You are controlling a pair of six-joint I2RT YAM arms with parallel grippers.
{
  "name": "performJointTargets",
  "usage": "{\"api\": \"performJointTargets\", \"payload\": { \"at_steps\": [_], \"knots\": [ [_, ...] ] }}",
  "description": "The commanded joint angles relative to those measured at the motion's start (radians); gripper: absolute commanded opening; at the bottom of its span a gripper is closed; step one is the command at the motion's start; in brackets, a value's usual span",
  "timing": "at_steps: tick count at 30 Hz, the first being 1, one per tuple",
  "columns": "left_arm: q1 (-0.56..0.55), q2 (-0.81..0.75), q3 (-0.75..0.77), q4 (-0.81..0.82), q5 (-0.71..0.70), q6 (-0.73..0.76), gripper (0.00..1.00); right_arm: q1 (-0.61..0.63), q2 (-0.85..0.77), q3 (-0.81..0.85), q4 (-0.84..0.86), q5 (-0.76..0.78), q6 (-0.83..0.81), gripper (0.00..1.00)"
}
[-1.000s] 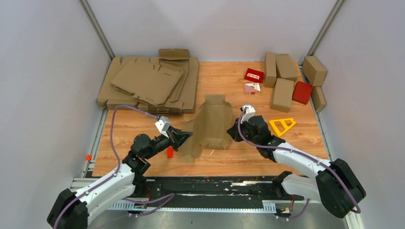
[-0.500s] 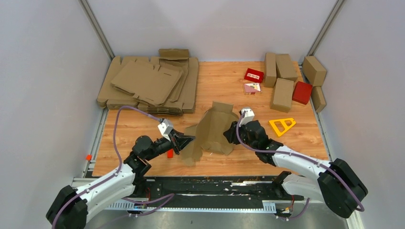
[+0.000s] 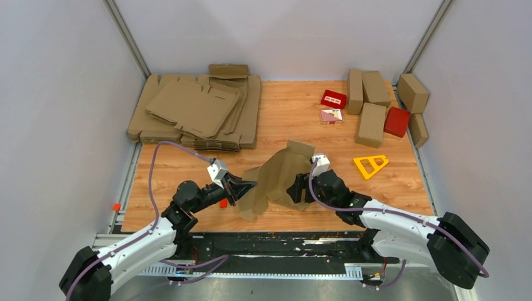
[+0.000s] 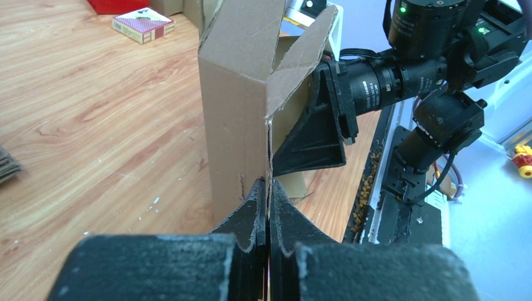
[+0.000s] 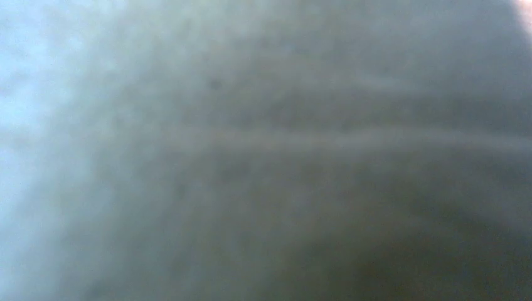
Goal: Fold the paper box
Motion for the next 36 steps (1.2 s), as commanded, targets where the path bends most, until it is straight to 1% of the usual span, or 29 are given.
{"api": "performJointTargets", "payload": {
  "at_steps": [1,3,5,7,10,14,17,19,22,28,31,34,36],
  "knots": [
    [-0.011,0.0,-0.002,0.025,-0.008,0.029,0.0,0.04,-0.04,-0.006,-0.07,0.102,0.048,0.72],
    [-0.013,0.011,0.0,0.027,-0.001,0.031,0.0,0.053,-0.057,-0.005,-0.094,0.132,0.061,0.71],
    [-0.016,0.026,0.007,0.033,0.011,0.03,0.0,0.058,-0.078,-0.001,-0.124,0.157,0.068,0.67],
    [-0.018,0.037,0.011,0.032,0.014,0.032,0.0,0.059,-0.104,0.006,-0.166,0.174,0.073,0.64],
    [-0.023,0.028,0.012,0.023,0.003,0.038,0.0,0.062,-0.149,0.015,-0.242,0.168,0.086,0.65],
    [-0.025,0.018,0.009,0.025,0.0,0.037,0.0,0.064,-0.215,-0.003,-0.286,0.154,0.102,0.66],
    [-0.026,0.023,0.009,0.031,0.0,0.035,0.0,0.063,-0.228,-0.014,-0.289,0.148,0.108,0.62],
    [-0.027,0.024,0.009,0.032,-0.002,0.035,0.0,0.064,-0.218,-0.01,-0.29,0.136,0.118,0.58],
    [-0.027,0.024,0.004,0.039,-0.003,0.03,0.0,0.084,-0.194,-0.01,-0.287,0.131,0.151,0.58],
    [-0.031,0.044,-0.006,0.095,0.019,0.005,0.0,0.156,-0.116,0.01,-0.273,0.183,0.221,0.61],
    [-0.032,0.06,-0.007,0.126,0.04,-0.012,0.0,0.209,-0.052,0.054,-0.291,0.244,0.256,0.65],
    [-0.035,0.076,-0.011,0.167,0.065,-0.033,0.0,0.256,0.021,0.112,-0.316,0.303,0.268,0.66],
    [-0.035,0.087,-0.015,0.197,0.079,-0.052,0.0,0.266,0.067,0.148,-0.319,0.319,0.265,0.66]
  ]
}}
